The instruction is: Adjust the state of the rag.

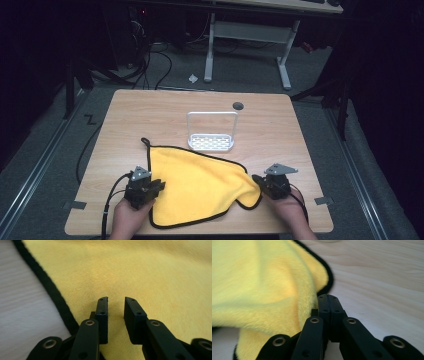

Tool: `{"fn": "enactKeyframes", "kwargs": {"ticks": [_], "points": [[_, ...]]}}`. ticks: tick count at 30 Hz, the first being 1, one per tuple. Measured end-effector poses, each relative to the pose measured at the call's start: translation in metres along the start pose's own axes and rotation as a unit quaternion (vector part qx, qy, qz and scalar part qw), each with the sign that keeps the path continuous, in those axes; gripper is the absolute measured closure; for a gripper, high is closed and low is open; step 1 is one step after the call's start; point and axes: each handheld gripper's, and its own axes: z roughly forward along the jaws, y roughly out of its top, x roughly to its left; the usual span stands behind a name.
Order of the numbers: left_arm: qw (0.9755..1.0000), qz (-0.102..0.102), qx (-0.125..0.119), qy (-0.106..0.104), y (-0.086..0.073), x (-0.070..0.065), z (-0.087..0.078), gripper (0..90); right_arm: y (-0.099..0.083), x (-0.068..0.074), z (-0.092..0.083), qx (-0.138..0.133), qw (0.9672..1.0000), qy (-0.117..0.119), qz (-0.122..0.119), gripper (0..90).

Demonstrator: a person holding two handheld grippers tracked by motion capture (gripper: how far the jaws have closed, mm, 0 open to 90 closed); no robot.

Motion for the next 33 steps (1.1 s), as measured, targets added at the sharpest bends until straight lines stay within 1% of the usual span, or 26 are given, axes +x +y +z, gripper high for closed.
{"fn": "enactKeyframes", "kwargs": {"ticks": [1,2,3,4,5,6,7,8,9,10,11,12,14,15,16,17,18,19,21,22,23,24,25,27,29,33], "points": [[0.9998,-0.009,-0.008,0.017,0.002,0.010,0.001,73.7,-0.002,0.015,0.001,0.005,0.9996,0.021,-0.016,90.0],[0.9998,-0.009,-0.008,0.017,0.002,0.010,0.001,73.7,-0.002,0.015,0.001,0.005,0.9996,0.021,-0.016,90.0],[0.9997,-0.015,-0.009,0.019,0.003,0.014,0.000,73.7,-0.001,0.021,0.002,0.006,0.9994,0.026,-0.023,90.0],[0.9996,-0.020,-0.009,0.019,0.003,0.015,0.000,72.2,0.003,0.027,0.002,-0.004,0.9993,0.016,-0.034,87.2],[0.9996,-0.018,-0.010,0.022,0.003,0.015,-0.001,72.2,0.003,0.027,0.002,-0.004,0.9993,0.016,-0.034,87.2],[0.9996,-0.014,-0.009,0.025,0.002,0.013,-0.002,68.7,0.010,0.026,0.007,-0.011,0.9997,0.004,-0.023,79.8],[0.9997,-0.008,-0.007,0.020,0.001,0.009,-0.004,67.8,0.013,0.025,0.011,-0.006,0.9998,0.004,-0.016,76.6],[0.9997,-0.008,-0.007,0.020,0.001,0.009,-0.004,66.8,0.013,0.025,0.011,-0.006,0.9998,0.004,-0.016,76.6],[0.9998,-0.007,-0.006,0.017,0.000,0.008,-0.005,66.8,0.016,0.024,0.017,-0.005,0.9999,0.002,-0.014,73.2],[0.9999,-0.005,-0.007,0.012,-0.001,0.007,-0.007,66.5,0.020,0.024,0.027,0.000,0.9999,-0.013,-0.010,66.0],[0.9999,-0.003,-0.005,0.011,-0.001,0.006,-0.007,66.5,0.022,0.023,0.031,0.004,0.9999,-0.016,-0.005,64.8],[0.9999,-0.003,-0.005,0.011,-0.001,0.006,-0.007,66.6,0.023,0.023,0.034,0.008,0.9996,-0.026,-0.008,64.7],[0.9999,0.001,0.000,0.011,-0.003,0.007,-0.007,67.5,0.023,0.024,0.036,0.014,0.9994,-0.031,-0.010,65.7],[1.0000,-0.001,-0.002,0.009,-0.004,0.008,-0.007,67.9,0.022,0.024,0.039,0.018,0.9994,-0.028,-0.013,71.1],[1.0000,-0.001,-0.002,0.009,-0.004,0.008,-0.007,68.3,0.022,0.024,0.039,0.018,0.9994,-0.028,-0.013,71.1],[1.0000,-0.001,-0.001,0.010,-0.004,0.008,-0.007,68.9,0.021,0.026,0.038,0.017,0.9997,-0.016,-0.009,80.4],[0.9999,0.001,-0.002,0.011,-0.004,0.008,-0.007,68.9,0.021,0.026,0.038,0.017,0.9997,-0.016,-0.009,80.4],[0.9999,0.003,-0.002,0.012,-0.004,0.007,-0.007,69.3,0.021,0.028,0.037,0.018,0.9992,-0.022,-0.026,83.4],[0.9999,0.003,-0.003,0.014,-0.004,0.007,-0.007,69.4,0.021,0.029,0.036,0.018,0.9990,-0.027,-0.032,84.6],[0.9999,0.003,-0.003,0.013,-0.004,0.007,-0.007,69.5,0.020,0.029,0.034,0.014,0.9986,-0.035,-0.036,88.2],[0.9999,0.003,-0.003,0.013,-0.005,0.007,-0.007,70.0,0.021,0.022,0.030,0.005,0.9979,-0.052,-0.039,88.2],[0.9999,0.003,-0.003,0.013,-0.005,0.007,-0.007,70.0,0.021,0.022,0.030,0.005,0.9979,-0.052,-0.039,88.2],[0.9999,0.001,-0.003,0.012,-0.005,0.008,-0.007,70.2,0.021,0.010,0.027,0.006,0.9966,-0.076,-0.033,88.2],[0.9999,0.000,-0.003,0.011,-0.005,0.008,-0.007,70.3,0.021,-0.005,0.026,0.008,0.9956,-0.092,-0.019,88.3],[0.9999,0.002,-0.003,0.012,-0.005,0.008,-0.007,70.3,0.022,-0.020,0.025,0.009,0.9933,-0.114,-0.013,88.3],[1.0000,-0.003,-0.001,-0.005,-0.005,0.006,-0.007,70.3,0.027,-0.046,0.032,0.017,0.9911,-0.132,-0.002,88.2]]}}
